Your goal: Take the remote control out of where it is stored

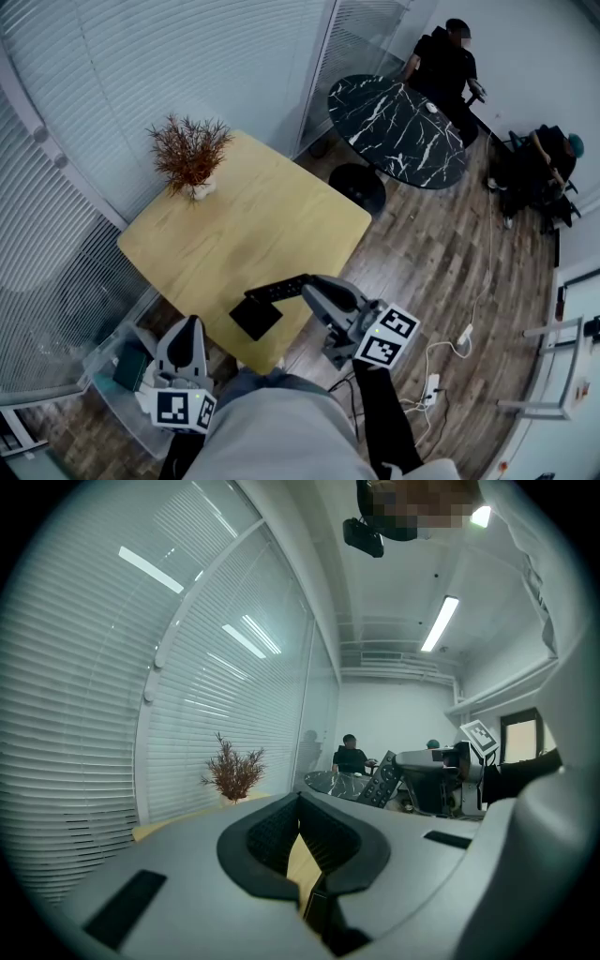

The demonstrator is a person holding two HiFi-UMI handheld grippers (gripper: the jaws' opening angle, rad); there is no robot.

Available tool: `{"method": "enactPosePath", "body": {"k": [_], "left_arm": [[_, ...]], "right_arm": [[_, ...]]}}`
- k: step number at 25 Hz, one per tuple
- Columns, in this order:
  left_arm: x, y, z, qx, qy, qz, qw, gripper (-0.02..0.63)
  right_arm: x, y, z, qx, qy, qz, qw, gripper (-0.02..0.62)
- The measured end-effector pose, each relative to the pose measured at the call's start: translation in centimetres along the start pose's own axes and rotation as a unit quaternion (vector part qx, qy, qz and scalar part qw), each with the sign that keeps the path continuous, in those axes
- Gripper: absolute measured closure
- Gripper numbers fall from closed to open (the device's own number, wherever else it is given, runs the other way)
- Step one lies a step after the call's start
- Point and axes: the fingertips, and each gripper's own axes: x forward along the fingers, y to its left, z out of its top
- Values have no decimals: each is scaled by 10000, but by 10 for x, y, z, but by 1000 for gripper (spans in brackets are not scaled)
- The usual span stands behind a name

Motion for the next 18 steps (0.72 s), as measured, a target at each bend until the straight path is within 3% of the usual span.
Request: {"method": "enactPosePath", "body": {"k": [18], "left_arm": [[-1, -1, -2, 17, 8, 8, 10000, 598]], "right_arm": [[-4, -3, 1, 92, -83, -21, 9999, 528]]}}
